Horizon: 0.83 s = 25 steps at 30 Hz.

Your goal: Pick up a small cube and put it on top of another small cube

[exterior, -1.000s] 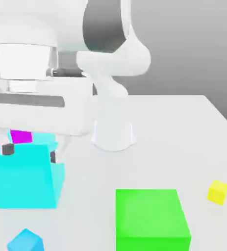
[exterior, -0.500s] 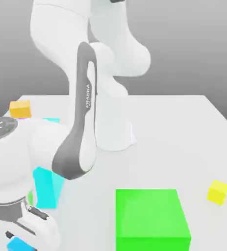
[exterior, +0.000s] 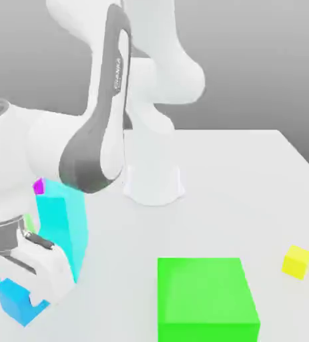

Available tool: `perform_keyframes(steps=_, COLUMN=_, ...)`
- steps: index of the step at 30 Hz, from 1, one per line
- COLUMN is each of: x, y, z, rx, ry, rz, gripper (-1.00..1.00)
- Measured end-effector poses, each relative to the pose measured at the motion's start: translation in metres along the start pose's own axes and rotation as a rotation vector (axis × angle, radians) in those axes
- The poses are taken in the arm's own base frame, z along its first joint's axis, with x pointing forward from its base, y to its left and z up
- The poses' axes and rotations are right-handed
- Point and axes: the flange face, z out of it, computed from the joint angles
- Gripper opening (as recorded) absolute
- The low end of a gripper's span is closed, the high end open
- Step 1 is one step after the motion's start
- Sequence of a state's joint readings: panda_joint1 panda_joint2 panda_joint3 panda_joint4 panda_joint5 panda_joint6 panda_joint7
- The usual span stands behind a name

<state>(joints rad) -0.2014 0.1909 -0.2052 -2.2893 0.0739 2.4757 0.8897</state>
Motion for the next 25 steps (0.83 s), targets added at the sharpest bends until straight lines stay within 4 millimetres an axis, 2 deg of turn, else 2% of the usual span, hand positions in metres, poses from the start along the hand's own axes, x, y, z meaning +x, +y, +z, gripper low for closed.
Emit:
perform_keyframes(steps=6, x=0.006, y=0.043, z=-0.074, rx=0.003, ry=-0.003, rz=0.044, gripper=-1.00)
perform_keyframes(steps=12, x=-0.004, y=0.089, z=-0.138, rx=0.002, ry=-0.003, rz=0.072, gripper=-1.00)
perform_keyframes(steps=17, x=-0.015, y=0.136, z=-0.181, rx=0.001, ry=0.000, rz=0.106, gripper=-1.00)
perform_keyframes(steps=18, x=-0.017, y=0.143, z=-0.183, rx=0.000, ry=0.000, rz=0.111, gripper=-1.00)
perform_keyframes(steps=19, x=-0.017, y=0.146, z=-0.176, rx=0.000, ry=0.001, rz=0.114, gripper=-1.00)
perform_keyframes(steps=22, x=-0.018, y=0.149, z=-0.137, rx=0.000, ry=0.001, rz=0.116, gripper=-1.00)
perform_keyframes(steps=23, x=-0.018, y=0.150, z=-0.130, rx=0.000, ry=0.001, rz=0.117, gripper=1.00)
perform_keyframes(steps=25, x=-0.018, y=0.150, z=-0.130, rx=0.000, ry=0.001, rz=0.117, gripper=1.00)
